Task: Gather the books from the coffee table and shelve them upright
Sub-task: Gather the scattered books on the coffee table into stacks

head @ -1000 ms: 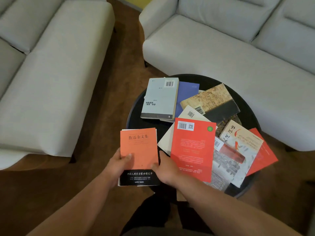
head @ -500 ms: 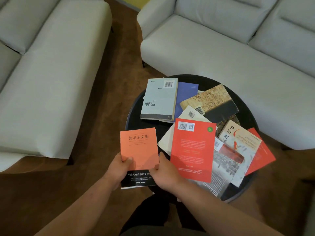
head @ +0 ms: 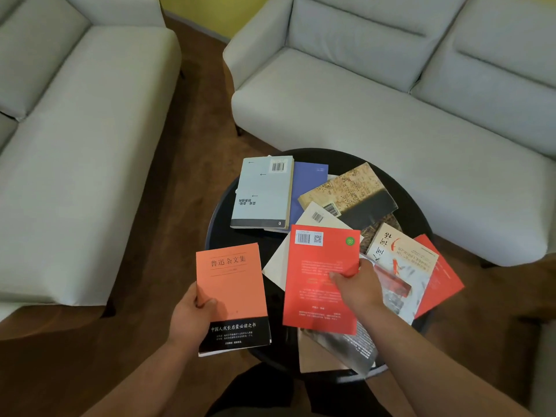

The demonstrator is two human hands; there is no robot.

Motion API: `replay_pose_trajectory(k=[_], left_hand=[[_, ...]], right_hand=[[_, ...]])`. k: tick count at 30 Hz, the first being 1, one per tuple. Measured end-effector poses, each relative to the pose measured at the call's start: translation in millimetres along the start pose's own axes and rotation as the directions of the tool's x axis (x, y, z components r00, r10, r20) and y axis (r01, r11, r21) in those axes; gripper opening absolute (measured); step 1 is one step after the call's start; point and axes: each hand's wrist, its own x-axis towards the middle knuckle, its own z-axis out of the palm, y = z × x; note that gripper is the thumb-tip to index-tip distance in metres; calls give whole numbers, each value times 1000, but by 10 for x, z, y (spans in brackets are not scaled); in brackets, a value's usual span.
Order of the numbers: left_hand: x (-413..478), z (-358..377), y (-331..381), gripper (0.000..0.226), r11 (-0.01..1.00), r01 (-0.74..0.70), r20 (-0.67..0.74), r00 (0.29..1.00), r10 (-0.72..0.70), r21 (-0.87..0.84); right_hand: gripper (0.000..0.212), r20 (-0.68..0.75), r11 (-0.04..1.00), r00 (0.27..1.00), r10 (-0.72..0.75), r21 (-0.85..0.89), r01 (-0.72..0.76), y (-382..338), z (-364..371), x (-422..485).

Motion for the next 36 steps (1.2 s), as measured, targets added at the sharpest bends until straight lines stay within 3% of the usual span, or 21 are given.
replay_pose_trajectory(k=[3,5,7,8,10,11,12,14,16,18,20,22,23,25,27,29,32,34,36], left_hand=[[-37,-49,41,37,1000,-2,33,999,1,17],[-90,-45,101,59,983,-18,-122,992,40,181],[-196,24,217,62,941,-96,-248,952,182,324],[-265,78,300,57,923,-177,-229,937,265,343],[-371,205,437,47,905,-304,-82,936,341,299],[-430,277,526,40,935,-300,39,954,298,187],[-489,343,611,35,978,-207,198,959,203,-1],[-583,463,730,40,932,97,490,867,93,-349],[-599,523,753,63,843,267,582,810,67,-468],[-575,460,746,71,776,301,540,839,61,-555],[-548,337,712,64,735,321,525,849,55,-597],[-498,219,659,50,756,316,534,844,54,-574],[-460,171,635,45,785,278,509,859,56,-554],[-398,67,612,39,822,233,454,890,34,-519],[-335,-25,611,33,842,219,435,900,21,-494],[-297,-76,602,27,884,158,360,933,12,-439],[-222,-60,473,25,995,-40,108,993,50,-87],[-174,-37,327,39,961,-116,-46,990,131,250],[-100,-40,162,54,958,-74,-107,989,107,277]], right_hand=[[30,94,989,996,-2,146,-12,-38,-86,-58],[29,127,980,990,-60,196,34,-83,-172,-163],[28,161,959,978,-132,271,85,-173,-244,-342],[28,178,950,970,-163,293,106,-221,-253,-432],[28,182,950,962,-205,272,151,-354,-237,-625],[29,167,955,961,-218,240,175,-429,-208,-718],[27,146,956,961,-237,212,203,-491,-160,-796],[27,134,949,947,-291,166,268,-617,-47,-953],[33,217,936,913,-346,147,320,-698,82,-1074],[33,339,922,857,-388,150,358,-735,189,-1137],[32,475,917,786,-396,161,364,-714,273,-1162],[38,547,888,716,-435,130,440,-658,358,-1149],[38,525,860,711,-468,84,504,-623,417,-1122],[39,381,855,793,-475,-13,519,-552,512,-1046],[31,336,950,889,-311,122,286,-517,562,-932],[14,481,965,866,-137,264,6,-509,599,-828],[12,531,975,839,-118,221,-3,-502,665,-726],[11,534,984,836,-125,172,37,-538,729,-700],[14,570,991,812,-130,106,84,-537,803,-669]])
